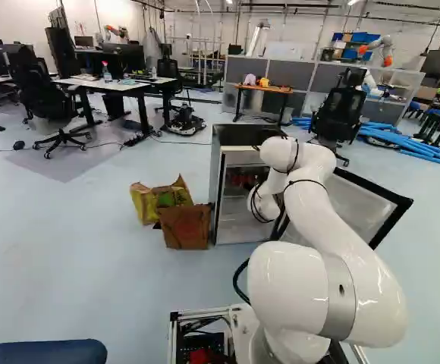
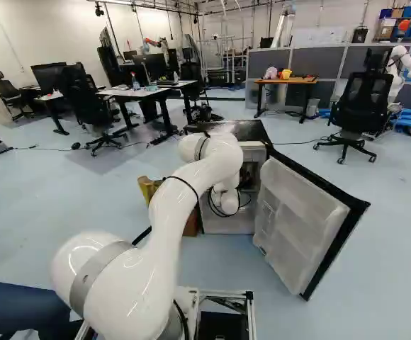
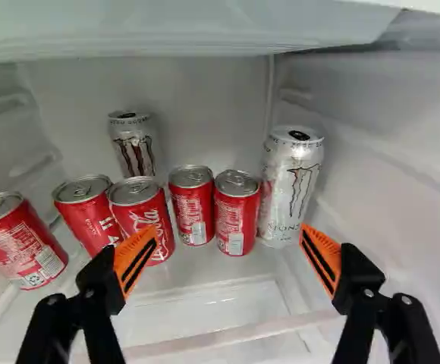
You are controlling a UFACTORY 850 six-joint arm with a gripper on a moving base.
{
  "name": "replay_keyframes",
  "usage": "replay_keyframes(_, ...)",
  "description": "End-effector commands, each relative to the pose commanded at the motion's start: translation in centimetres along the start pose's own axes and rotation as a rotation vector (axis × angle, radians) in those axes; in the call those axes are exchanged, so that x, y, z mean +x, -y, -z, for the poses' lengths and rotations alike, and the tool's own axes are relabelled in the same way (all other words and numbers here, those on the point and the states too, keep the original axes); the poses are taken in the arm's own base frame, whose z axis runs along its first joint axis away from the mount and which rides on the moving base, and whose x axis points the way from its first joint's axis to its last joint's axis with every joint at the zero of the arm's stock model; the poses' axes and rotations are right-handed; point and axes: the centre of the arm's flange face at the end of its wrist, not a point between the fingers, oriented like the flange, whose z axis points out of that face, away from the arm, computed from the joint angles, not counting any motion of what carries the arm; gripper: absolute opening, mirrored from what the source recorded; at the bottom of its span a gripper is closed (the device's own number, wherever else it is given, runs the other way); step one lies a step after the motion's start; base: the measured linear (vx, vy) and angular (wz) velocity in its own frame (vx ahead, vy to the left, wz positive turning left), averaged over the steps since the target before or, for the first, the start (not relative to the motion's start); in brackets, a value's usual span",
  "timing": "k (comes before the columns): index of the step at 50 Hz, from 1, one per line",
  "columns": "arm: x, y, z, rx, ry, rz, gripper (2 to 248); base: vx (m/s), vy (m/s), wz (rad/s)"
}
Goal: Grab a drink from the fridge
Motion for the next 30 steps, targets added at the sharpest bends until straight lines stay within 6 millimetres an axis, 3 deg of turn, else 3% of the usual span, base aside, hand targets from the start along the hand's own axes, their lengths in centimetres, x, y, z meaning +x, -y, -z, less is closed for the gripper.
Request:
replay_keyframes(16, 0.00, 0.00, 0.00, 0.000, 0.000, 0.000, 247, 0.000, 0.000, 0.000)
replay_keyframes(17, 0.00, 0.00, 0.00, 0.000, 0.000, 0.000, 236, 0.000, 0.000, 0.000)
replay_keyframes(21, 0.00, 0.00, 0.00, 0.000, 0.000, 0.000, 236, 0.000, 0.000, 0.000)
replay_keyframes(22, 0.00, 0.00, 0.00, 0.000, 0.000, 0.000, 223, 0.000, 0.000, 0.000)
replay_keyframes(30, 0.00, 0.00, 0.00, 0.000, 0.000, 0.000, 214, 0.000, 0.000, 0.000)
